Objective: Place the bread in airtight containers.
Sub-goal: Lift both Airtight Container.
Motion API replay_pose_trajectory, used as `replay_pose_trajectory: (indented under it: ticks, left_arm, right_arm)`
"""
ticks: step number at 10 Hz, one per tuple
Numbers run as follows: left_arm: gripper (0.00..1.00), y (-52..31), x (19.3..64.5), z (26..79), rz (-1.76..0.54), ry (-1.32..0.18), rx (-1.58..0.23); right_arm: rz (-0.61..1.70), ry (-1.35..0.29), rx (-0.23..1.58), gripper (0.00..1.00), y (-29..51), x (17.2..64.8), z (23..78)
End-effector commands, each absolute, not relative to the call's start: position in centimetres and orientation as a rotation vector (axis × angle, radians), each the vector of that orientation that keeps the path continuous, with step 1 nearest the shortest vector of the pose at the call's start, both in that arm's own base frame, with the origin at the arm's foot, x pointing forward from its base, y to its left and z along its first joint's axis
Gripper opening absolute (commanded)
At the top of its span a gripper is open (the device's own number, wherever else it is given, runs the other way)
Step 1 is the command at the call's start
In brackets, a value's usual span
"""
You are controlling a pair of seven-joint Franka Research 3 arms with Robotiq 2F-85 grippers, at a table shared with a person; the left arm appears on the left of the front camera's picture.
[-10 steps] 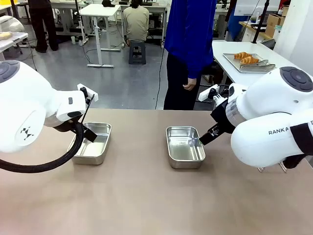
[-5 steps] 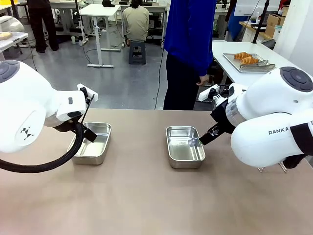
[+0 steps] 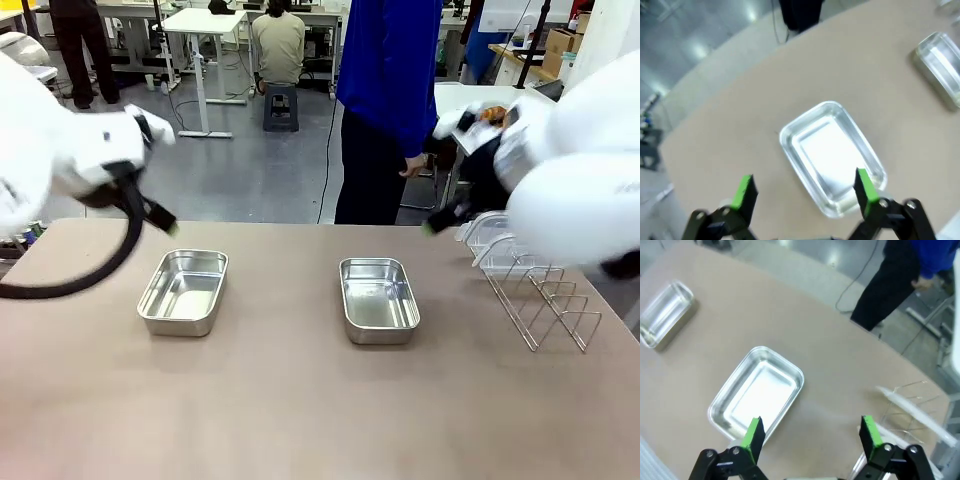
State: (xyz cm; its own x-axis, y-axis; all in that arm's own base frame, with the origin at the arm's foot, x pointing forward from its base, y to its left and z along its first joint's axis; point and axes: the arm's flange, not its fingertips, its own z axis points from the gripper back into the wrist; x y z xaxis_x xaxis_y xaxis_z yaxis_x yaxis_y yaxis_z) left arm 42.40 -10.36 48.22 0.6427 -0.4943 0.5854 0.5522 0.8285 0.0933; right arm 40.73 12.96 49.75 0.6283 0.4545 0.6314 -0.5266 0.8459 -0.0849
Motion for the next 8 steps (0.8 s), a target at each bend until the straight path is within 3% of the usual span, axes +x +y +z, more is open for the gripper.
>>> replay_pose_trajectory:
  ticks: [1, 4, 8]
  left_arm:
    - [1.0, -3.8, 42.8, 52.9, -0.731, -0.598, -0.278]
    - [1.0, 8.5, 41.7, 54.6, -0.988, -0.713, -0.454]
    - [1.0, 19.7, 38.3, 51.9, -0.963, -1.026, -0.629]
  right_arm:
    - [0.58, -0.718, 0.274, 1.0, 6.0, 40.8, 54.2]
    - [0.714, -0.808, 0.554, 1.0, -6.0, 39.7, 55.8]
    - [0.818, -0.954, 0.663, 1.0, -14.1, 36.8, 53.5]
